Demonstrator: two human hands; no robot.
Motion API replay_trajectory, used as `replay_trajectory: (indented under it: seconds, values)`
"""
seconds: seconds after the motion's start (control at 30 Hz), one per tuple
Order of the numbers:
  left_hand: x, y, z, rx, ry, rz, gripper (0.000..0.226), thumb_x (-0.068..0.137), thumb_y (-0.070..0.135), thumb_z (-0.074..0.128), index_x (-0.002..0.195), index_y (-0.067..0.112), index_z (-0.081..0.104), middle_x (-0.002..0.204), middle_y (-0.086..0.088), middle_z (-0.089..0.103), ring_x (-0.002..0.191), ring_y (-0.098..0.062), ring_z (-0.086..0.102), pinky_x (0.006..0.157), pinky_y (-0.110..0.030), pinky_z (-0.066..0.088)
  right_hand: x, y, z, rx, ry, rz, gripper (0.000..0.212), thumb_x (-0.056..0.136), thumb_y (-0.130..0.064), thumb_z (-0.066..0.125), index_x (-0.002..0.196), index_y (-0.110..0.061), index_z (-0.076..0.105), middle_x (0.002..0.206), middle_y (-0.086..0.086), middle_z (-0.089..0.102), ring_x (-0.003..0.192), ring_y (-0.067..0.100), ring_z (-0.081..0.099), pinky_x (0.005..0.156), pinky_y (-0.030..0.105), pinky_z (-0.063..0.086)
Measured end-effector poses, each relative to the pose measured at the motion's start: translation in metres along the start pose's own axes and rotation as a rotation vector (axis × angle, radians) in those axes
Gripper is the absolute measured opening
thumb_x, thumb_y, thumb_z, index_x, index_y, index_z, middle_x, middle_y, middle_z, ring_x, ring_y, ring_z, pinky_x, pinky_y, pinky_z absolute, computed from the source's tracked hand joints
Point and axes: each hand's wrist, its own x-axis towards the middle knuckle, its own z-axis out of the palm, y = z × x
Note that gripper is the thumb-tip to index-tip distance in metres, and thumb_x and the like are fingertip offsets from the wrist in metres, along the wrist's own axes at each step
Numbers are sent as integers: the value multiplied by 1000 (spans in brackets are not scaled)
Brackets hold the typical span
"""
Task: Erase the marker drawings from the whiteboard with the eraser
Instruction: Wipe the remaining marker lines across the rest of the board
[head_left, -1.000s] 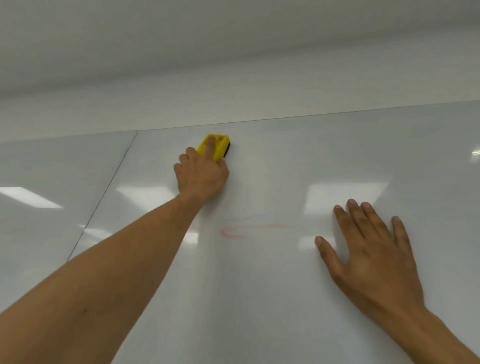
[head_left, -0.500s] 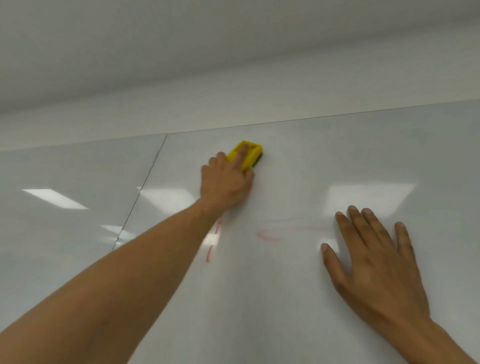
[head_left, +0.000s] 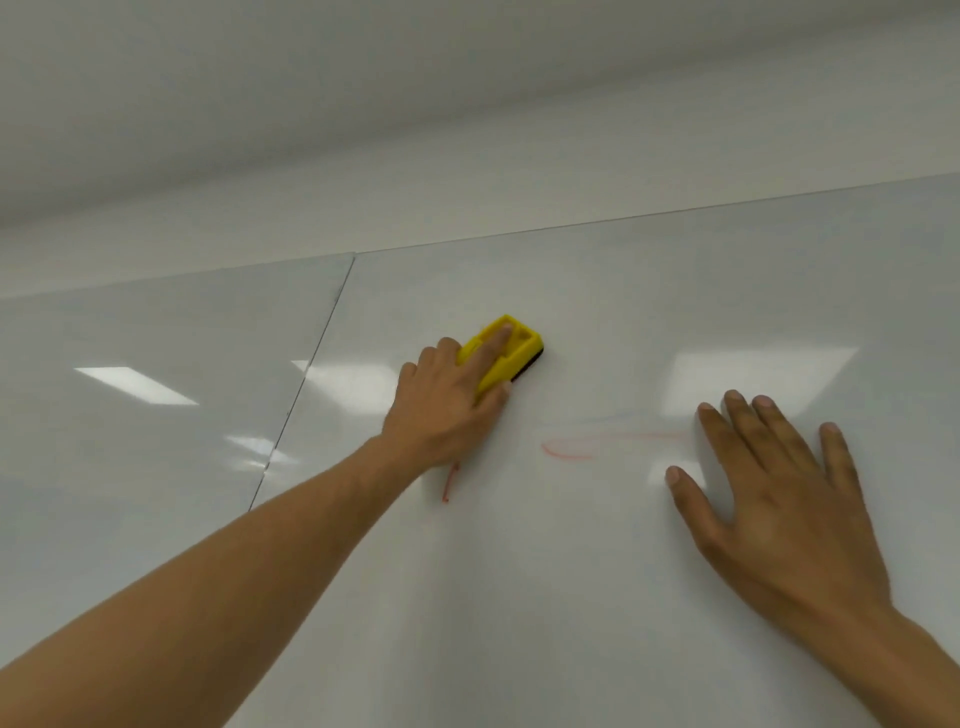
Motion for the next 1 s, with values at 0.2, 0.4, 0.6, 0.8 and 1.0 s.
replay_trajectory:
  seconds: [0.2, 0.4, 0.6, 0.8, 1.0]
  values:
    - [33, -40, -10, 13, -21, -349, 61, 101, 51, 36, 155, 41, 9, 125, -19, 44, 114, -39, 44, 95, -48, 35, -11, 29, -1, -47, 108, -1, 74, 94, -71, 22, 150, -26, 36, 158, 3, 36, 148, 19, 25, 118, 53, 16]
    - [13, -7, -1, 8, 43, -239, 60, 100, 50, 37, 154, 42, 11, 116, -16, 46, 106, -35, 45, 89, -45, 35, -17, 55, 7, -108, 75, 46, 77, 94, -71, 19, 150, -22, 38, 159, 5, 35, 148, 21, 25, 118, 57, 18]
    - [-34, -19, -1, 15, 46, -56, 61, 94, 61, 30, 152, 47, 18, 107, -10, 47, 99, -34, 48, 82, -40, 33, -19, 49, 2, -66, 59, 38, 79, 93, -70, 16, 154, -24, 32, 162, 3, 28, 151, 17, 18, 122, 48, 5]
    - [-59, -10, -3, -11, 40, -438, 64, 99, 51, 41, 154, 43, 11, 114, -17, 46, 107, -38, 46, 90, -45, 37, -16, 54, 5, -31, 54, 34, 78, 92, -70, 19, 154, -24, 31, 162, 4, 27, 151, 19, 19, 121, 54, 9]
    - [-96, 44, 1, 3, 44, 38, 60, 94, 58, 28, 152, 47, 16, 101, -6, 47, 87, -29, 45, 74, -38, 34, -19, 51, 4, -35, 54, 45, 77, 93, -69, 20, 153, -22, 33, 162, 6, 29, 151, 20, 19, 120, 54, 8]
